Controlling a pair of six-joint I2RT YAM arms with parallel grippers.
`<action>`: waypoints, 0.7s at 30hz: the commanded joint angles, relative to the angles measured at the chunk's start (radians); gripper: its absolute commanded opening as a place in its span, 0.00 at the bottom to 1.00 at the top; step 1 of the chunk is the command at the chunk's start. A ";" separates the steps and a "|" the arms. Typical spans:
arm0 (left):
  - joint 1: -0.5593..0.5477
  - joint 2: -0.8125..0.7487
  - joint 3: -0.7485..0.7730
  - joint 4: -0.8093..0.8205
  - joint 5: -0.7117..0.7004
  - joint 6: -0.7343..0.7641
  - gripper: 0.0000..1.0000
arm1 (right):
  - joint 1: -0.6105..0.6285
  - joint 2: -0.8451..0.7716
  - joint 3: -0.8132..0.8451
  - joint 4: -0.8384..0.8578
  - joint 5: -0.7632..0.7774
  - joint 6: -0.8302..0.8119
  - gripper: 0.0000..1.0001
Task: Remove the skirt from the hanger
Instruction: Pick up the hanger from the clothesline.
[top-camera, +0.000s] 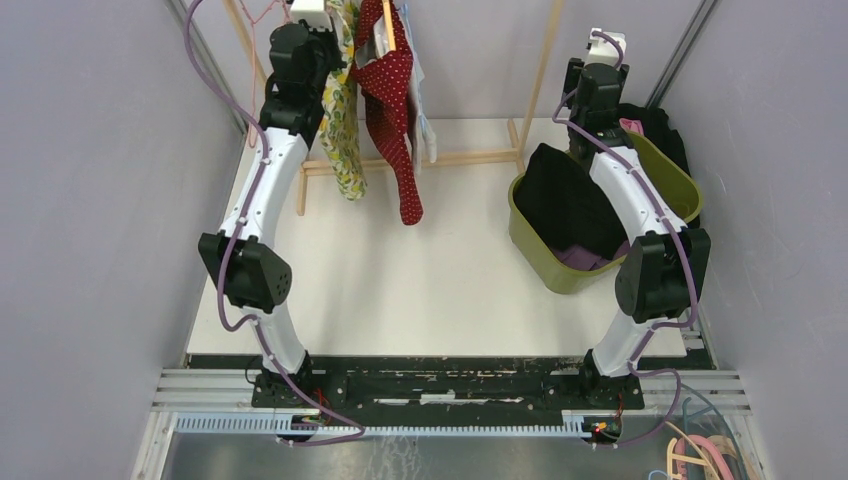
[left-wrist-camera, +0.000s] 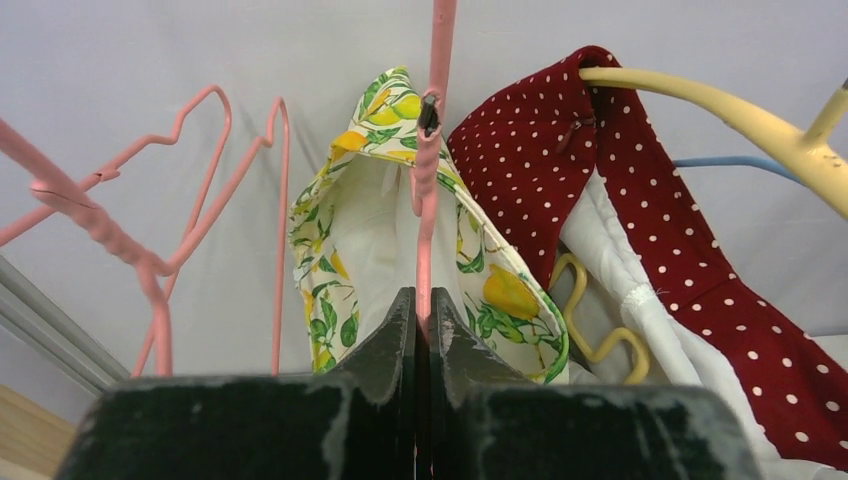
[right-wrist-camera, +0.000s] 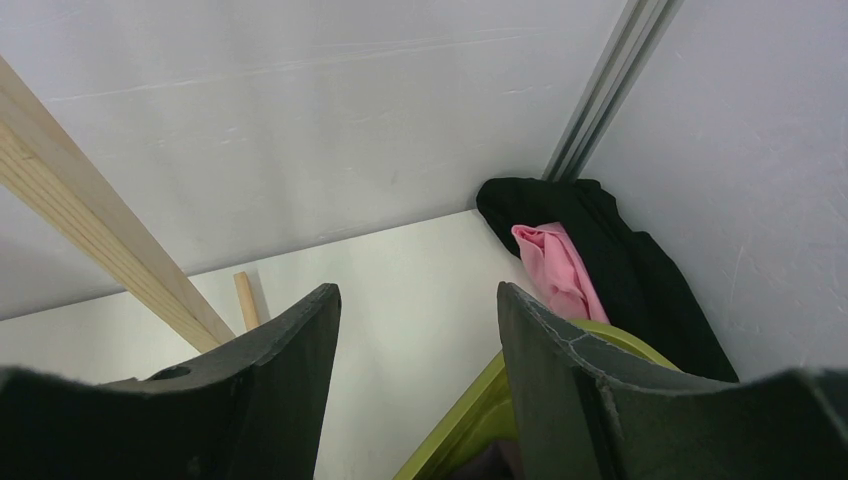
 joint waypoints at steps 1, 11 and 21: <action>0.007 -0.026 0.104 0.093 0.078 -0.066 0.03 | -0.005 -0.010 0.006 0.036 -0.007 0.010 0.65; 0.008 -0.103 0.067 0.085 0.123 -0.108 0.03 | -0.004 -0.012 0.000 0.037 -0.014 0.015 0.64; 0.007 -0.227 -0.174 0.280 0.154 -0.082 0.03 | -0.005 -0.006 0.000 0.038 -0.048 0.036 0.64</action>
